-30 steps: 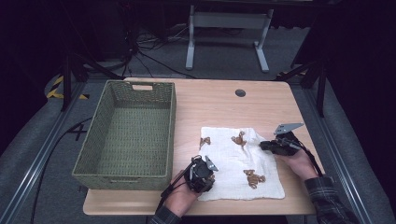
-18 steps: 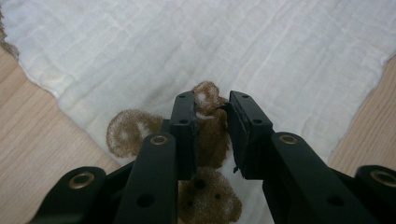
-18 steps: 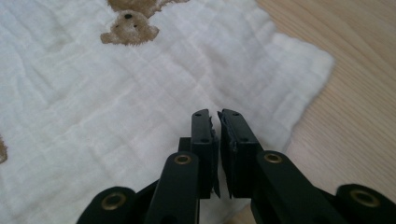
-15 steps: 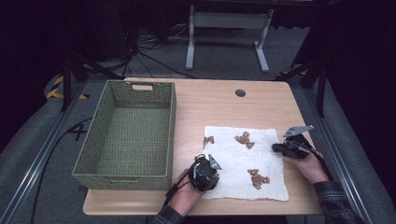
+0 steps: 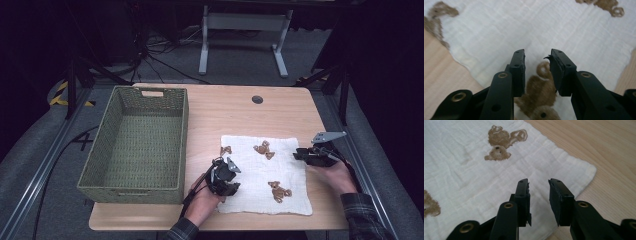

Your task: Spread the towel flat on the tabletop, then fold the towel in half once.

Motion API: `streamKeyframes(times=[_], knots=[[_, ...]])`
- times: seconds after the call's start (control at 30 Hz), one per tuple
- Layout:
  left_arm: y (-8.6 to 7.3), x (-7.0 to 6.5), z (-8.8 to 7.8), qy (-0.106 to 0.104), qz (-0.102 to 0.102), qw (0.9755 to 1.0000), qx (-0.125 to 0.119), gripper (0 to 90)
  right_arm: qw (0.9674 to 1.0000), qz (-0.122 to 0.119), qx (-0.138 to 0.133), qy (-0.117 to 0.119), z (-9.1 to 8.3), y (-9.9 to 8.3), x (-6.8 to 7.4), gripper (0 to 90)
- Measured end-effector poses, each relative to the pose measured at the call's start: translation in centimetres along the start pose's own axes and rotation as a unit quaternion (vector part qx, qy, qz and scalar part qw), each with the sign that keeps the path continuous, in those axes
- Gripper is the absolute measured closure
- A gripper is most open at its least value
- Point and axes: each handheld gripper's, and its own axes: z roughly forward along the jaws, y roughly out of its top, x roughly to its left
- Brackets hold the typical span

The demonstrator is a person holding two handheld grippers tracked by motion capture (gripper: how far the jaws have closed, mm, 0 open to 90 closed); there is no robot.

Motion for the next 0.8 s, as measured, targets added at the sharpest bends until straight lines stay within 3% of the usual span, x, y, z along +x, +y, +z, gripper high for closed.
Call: streamKeyframes(times=[0.13, 0.17, 0.37, 0.4, 0.5, 0.57, 0.6, 0.7, 0.77, 0.8], knots=[[1.3, 1.3, 0.0, -0.003, -0.003, 1.0, 0.0, 61.3, 0.9999, 0.005, -0.011, 0.002, -0.2, 0.4, -0.4, 65.3], [1.8, 1.7, 0.3, 0.009, -0.009, 0.9999, -0.01, 60.7, 0.9999, 0.004, -0.013, -0.001, -0.2, 0.6, -0.7, 64.4], [3.7, 2.9, 1.0, 0.029, -0.01, 0.9994, -0.014, 59.2, 0.9995, 0.01, -0.028, -0.006, 0.0, 1.3, -1.6, 63.1], [3.8, 3.2, 1.0, 0.035, -0.014, 0.999, -0.026, 59.2, 0.9994, 0.01, -0.033, -0.006, 0.0, 1.3, -1.9, 63.1], [4.7, 4.3, 1.4, 0.053, -0.015, 0.9983, -0.02, 59.2, 0.9995, 0.014, -0.026, -0.009, 0.8, 1.5, -2.6, 62.2], [4.9, 4.9, 1.6, 0.064, -0.017, 0.9973, -0.031, 59.4, 0.9993, 0.017, -0.029, -0.013, 0.9, 1.8, -3.0, 62.2], [5.2, 5.4, 1.6, 0.067, -0.021, 0.9973, -0.02, 59.4, 0.9993, 0.017, -0.029, -0.013, 0.9, 1.8, -3.0, 62.2], [5.6, 6.7, 1.9, 0.099, -0.031, 0.9941, -0.032, 60.1, 0.9989, 0.022, -0.036, -0.02, 1.2, 2.0, -3.6, 62.6], [6.1, 8.1, 2.2, 0.121, -0.04, 0.9916, -0.017, 60.6, 0.9988, 0.027, -0.035, -0.023, 1.7, 1.8, -4.1, 62.6], [6.1, 8.1, 2.2, 0.121, -0.04, 0.9916, -0.017, 61.3, 0.9988, 0.027, -0.035, -0.023, 1.7, 1.8, -4.1, 62.6]])
